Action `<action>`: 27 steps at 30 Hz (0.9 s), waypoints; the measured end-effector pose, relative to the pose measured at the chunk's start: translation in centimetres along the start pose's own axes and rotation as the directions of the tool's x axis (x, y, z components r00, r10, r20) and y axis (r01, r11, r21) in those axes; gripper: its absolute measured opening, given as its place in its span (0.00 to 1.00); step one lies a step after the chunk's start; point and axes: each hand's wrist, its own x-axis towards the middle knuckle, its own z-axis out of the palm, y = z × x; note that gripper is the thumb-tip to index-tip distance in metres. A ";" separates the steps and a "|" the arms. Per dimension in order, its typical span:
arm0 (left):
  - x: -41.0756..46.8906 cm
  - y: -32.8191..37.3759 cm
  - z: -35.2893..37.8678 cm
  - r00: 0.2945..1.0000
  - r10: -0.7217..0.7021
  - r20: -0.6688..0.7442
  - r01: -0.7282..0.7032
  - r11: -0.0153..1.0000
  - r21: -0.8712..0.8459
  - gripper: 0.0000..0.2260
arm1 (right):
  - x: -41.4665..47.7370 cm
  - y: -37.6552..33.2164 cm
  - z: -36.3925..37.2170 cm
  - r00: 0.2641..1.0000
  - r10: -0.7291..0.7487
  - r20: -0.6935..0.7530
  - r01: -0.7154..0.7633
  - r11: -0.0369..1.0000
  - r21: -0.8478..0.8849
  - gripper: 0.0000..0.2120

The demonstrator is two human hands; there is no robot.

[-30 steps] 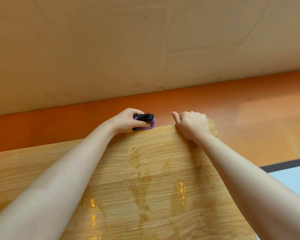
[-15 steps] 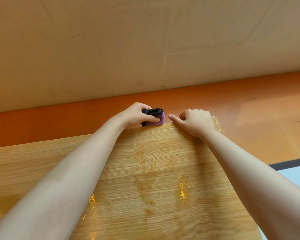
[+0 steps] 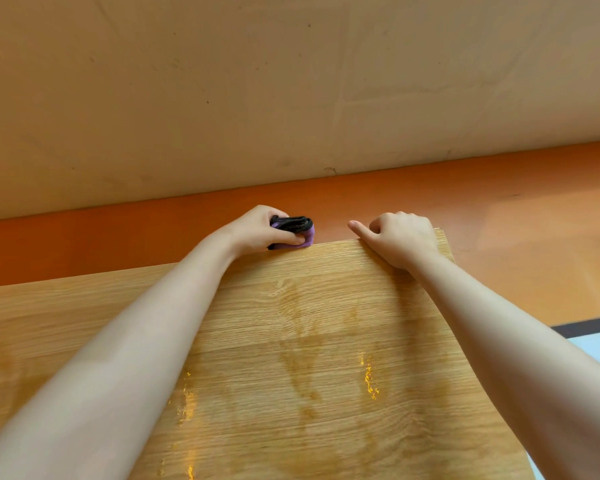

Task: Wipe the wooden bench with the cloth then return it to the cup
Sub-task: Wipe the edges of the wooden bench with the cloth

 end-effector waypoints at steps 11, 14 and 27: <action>-4.2 -3.5 -4.8 0.998 -0.055 -0.038 0.055 0.998 -0.003 0.05 | -0.1 -0.2 -0.1 1.000 -0.003 -0.016 0.002 1.000 -0.026 0.34; -3.5 -2.6 -3.0 0.997 -0.026 -0.074 0.025 1.000 -0.007 0.10 | 0.0 -0.3 -0.2 1.000 0.005 -0.019 -0.005 1.000 -0.028 0.33; -8.3 -7.6 -8.2 0.989 -0.048 -0.143 0.054 0.998 0.035 0.06 | -0.8 -1.1 -0.3 0.996 0.060 -0.068 -0.065 0.995 -0.072 0.30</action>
